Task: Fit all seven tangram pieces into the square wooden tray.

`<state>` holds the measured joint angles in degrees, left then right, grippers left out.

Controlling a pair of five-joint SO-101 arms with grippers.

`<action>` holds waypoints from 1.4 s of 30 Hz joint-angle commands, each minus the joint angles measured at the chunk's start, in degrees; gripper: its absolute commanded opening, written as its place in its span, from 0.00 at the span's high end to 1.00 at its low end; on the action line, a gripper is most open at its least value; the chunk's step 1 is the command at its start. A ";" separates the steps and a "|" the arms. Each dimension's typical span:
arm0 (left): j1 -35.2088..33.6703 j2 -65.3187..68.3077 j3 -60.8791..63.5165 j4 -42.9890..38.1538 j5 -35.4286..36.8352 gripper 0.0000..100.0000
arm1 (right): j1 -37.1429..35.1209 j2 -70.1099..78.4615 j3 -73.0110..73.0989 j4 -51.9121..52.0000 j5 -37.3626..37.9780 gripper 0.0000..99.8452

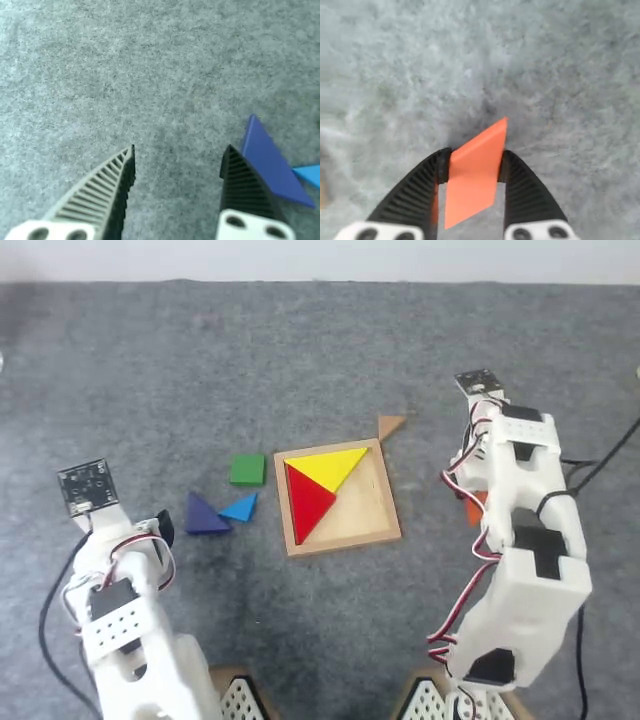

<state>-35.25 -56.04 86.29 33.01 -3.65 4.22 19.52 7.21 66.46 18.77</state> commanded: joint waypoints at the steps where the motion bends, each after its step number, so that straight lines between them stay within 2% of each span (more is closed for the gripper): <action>1: 0.44 -0.35 -0.22 -1.32 -0.62 0.73 | -5.41 -7.43 -7.47 6.02 -3.87 0.99; 5: 0.44 -0.35 -0.22 -1.32 -0.62 0.73 | -15.78 -8.84 -13.36 9.89 -10.20 0.99; 10: 0.44 -0.35 -0.22 -1.32 -0.62 0.73 | -26.51 -2.42 -16.62 9.80 -21.36 0.99; 14: 0.44 -0.35 -0.22 -1.32 -0.62 0.73 | -30.64 4.79 -18.11 7.60 -30.15 0.99; 17: 0.44 -0.35 -0.22 -1.32 -0.62 0.73 | -30.90 7.78 -18.11 5.49 -33.58 0.99; 23: 0.44 -0.35 -0.22 -1.32 -0.62 0.73 | -30.02 8.40 -18.11 4.00 -33.32 0.99; 25: 0.44 -0.44 -0.22 -1.32 -0.62 0.73 | -29.85 8.75 -19.43 4.35 -31.12 0.99; 27: 0.44 -0.44 -0.22 -1.32 -0.62 0.73 | -29.85 9.01 -20.48 4.70 -29.10 0.94; 35: 0.44 -0.44 -0.22 -1.32 -0.62 0.73 | -29.93 8.40 -20.84 5.32 -28.31 0.65; 38: 0.44 -0.44 -0.22 -1.32 -0.62 0.73 | -30.02 8.31 -20.84 5.32 -26.46 0.60; 42: 0.44 -0.44 -0.22 -1.32 -0.62 0.73 | -29.93 6.02 -20.84 7.43 -25.93 0.60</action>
<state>-35.25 -56.04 86.29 33.01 -3.65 -26.20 29.19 -10.46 71.82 -8.40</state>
